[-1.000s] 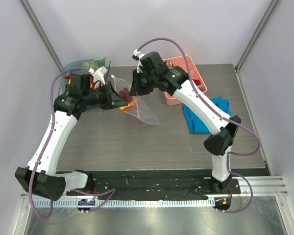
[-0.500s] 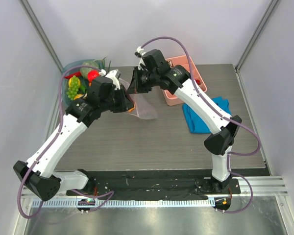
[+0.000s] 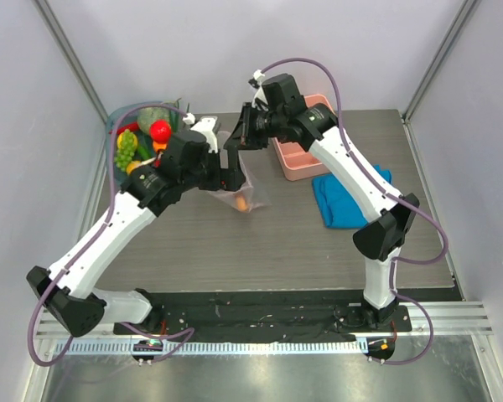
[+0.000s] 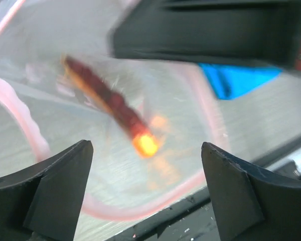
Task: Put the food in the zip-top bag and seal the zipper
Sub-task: Place the fake food in the zipper food storage bag, then adjust the zipper food storage bag at the center of the board.
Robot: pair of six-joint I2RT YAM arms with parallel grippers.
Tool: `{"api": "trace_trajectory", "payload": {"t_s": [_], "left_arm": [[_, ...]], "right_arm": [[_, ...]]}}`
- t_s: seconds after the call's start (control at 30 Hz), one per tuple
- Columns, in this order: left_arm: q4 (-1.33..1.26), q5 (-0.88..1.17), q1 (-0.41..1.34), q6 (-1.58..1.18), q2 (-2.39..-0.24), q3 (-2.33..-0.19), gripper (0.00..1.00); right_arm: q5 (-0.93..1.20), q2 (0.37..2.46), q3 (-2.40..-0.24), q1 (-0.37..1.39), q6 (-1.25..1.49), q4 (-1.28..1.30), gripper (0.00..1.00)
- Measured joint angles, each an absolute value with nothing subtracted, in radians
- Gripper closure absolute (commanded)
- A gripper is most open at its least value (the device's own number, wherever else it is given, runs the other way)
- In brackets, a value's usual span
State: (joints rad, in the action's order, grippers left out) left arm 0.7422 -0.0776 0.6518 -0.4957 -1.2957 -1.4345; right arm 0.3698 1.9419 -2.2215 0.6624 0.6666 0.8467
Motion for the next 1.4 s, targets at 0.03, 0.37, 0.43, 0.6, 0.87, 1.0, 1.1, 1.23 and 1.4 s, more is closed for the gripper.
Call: {"api": "trace_trajectory", "payload": {"t_s": [0.03,0.37,0.43,0.6,0.87,1.0,1.1,1.23,1.4], "left_arm": [[0.741,-0.051,0.649,-0.477,-1.288,-1.45,0.05],[0.807,0.319,0.437,-0.186,-1.174,-1.611,0.17],[0.87,0.435,0.382,-0.04,-1.173,-1.623,0.16],[1.024,0.669,0.385,0.316,-1.175,-1.625,0.16],[1.066,0.65,0.596,0.669,-1.257,-1.59,0.18],[1.03,0.599,0.63,0.751,-1.271,-1.504,0.27],[0.993,0.56,0.63,0.795,-1.28,-1.46,0.44],[0.945,0.49,0.635,0.836,-1.293,-1.405,0.89],[0.933,0.454,0.642,0.811,-1.32,-1.457,1.0]], "right_arm": [[0.385,1.942,-2.21,0.649,0.67,0.838,0.99],[0.493,1.934,-2.108,0.576,0.656,0.788,0.99],[0.503,1.927,-2.088,0.569,0.649,0.786,0.99],[0.511,1.918,-2.069,0.565,0.636,0.785,0.99],[0.51,1.908,-2.053,0.564,0.629,0.785,0.99],[0.509,1.888,-2.032,0.565,0.626,0.786,0.99],[0.508,1.877,-2.02,0.565,0.622,0.786,0.99],[0.5,1.858,-1.995,0.565,0.599,0.788,0.99],[0.474,1.848,-1.991,0.566,0.53,0.813,0.99]]}}
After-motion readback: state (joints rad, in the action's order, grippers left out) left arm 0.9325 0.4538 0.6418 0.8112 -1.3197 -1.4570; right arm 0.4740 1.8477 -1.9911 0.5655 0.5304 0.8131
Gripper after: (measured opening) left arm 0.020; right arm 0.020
